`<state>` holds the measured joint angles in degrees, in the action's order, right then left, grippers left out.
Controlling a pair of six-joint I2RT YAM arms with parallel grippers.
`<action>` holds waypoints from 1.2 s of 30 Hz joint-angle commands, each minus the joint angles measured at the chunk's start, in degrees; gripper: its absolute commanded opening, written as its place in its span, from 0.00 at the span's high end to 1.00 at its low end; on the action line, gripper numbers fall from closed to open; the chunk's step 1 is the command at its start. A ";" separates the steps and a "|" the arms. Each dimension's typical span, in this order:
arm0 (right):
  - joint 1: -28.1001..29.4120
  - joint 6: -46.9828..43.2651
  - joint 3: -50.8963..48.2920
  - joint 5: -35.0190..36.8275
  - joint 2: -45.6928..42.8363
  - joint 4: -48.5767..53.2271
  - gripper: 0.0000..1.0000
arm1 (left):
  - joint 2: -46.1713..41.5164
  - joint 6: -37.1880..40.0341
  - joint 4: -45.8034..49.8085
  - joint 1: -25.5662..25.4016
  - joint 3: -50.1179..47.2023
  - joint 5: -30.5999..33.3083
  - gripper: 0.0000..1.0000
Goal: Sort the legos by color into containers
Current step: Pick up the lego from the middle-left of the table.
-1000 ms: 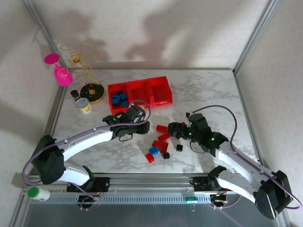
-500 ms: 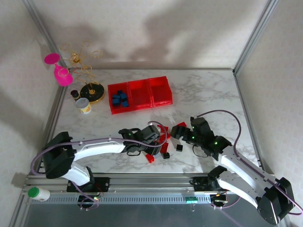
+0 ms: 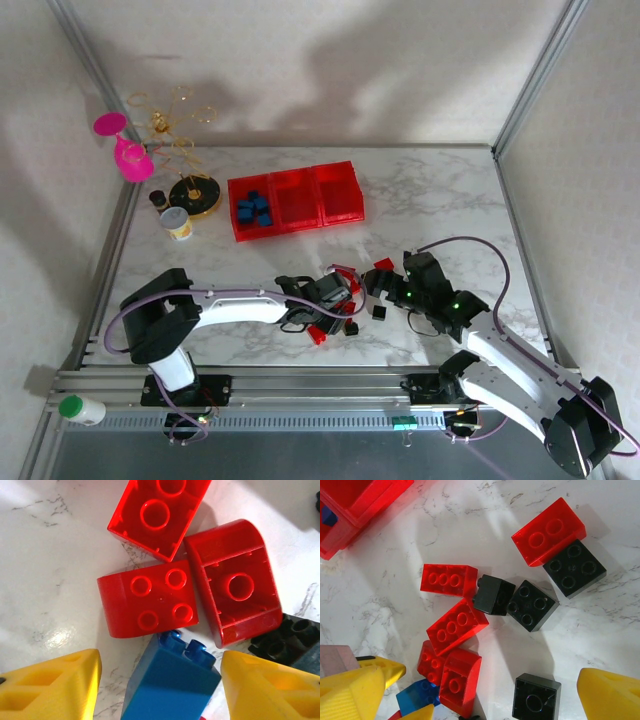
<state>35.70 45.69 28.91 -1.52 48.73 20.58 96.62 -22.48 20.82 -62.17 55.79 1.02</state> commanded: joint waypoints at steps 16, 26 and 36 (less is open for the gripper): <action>-0.39 -0.78 -0.54 0.17 1.68 -2.26 0.01 | 1.68 2.62 1.84 0.36 0.89 0.50 0.44; -0.55 -1.08 -0.26 0.33 0.68 -1.84 0.01 | -0.63 2.97 2.70 2.25 1.25 2.10 0.59; -0.46 -3.89 1.21 -2.78 0.70 -5.90 0.01 | -9.32 0.90 4.22 9.97 1.25 4.67 0.65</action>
<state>35.59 43.70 28.77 -2.81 50.02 17.37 90.37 -20.82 23.03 -54.70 55.83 2.85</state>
